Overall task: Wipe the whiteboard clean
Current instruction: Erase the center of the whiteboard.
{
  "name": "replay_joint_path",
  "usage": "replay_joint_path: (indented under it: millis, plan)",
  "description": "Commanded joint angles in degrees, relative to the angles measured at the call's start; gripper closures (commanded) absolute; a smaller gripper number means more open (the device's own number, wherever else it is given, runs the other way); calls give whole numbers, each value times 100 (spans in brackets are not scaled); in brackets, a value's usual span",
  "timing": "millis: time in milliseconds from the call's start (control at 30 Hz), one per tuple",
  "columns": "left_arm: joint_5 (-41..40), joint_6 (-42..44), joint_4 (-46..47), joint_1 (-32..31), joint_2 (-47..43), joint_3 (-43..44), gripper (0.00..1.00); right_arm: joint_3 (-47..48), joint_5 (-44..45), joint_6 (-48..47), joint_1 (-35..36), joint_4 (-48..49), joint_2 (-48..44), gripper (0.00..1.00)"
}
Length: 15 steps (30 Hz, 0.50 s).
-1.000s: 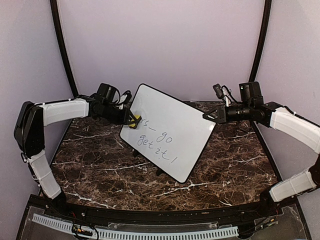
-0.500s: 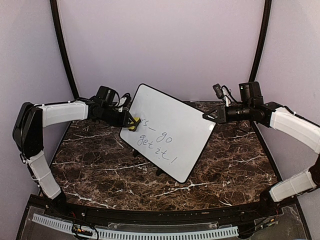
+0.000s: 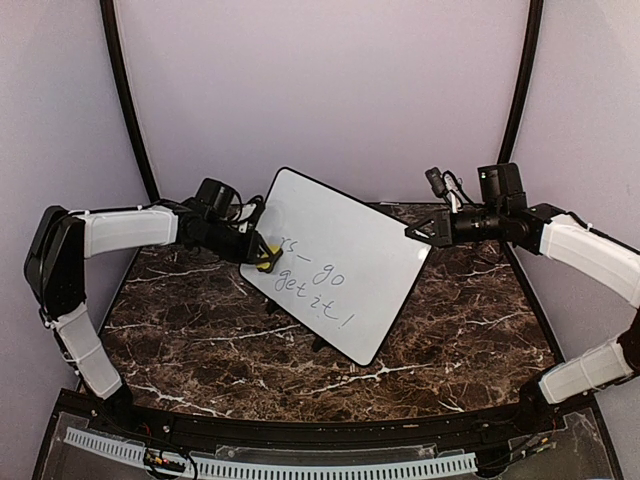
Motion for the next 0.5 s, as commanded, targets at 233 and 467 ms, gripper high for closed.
replay_joint_path:
  millis: [233,467]
  plan:
    - [-135,128,-31,-58,309,897,96,62,-197,-629,191,154,16,100]
    - [-57,-16,129,-59,-122,-28,96,80,-214,-629,191,161,54,100]
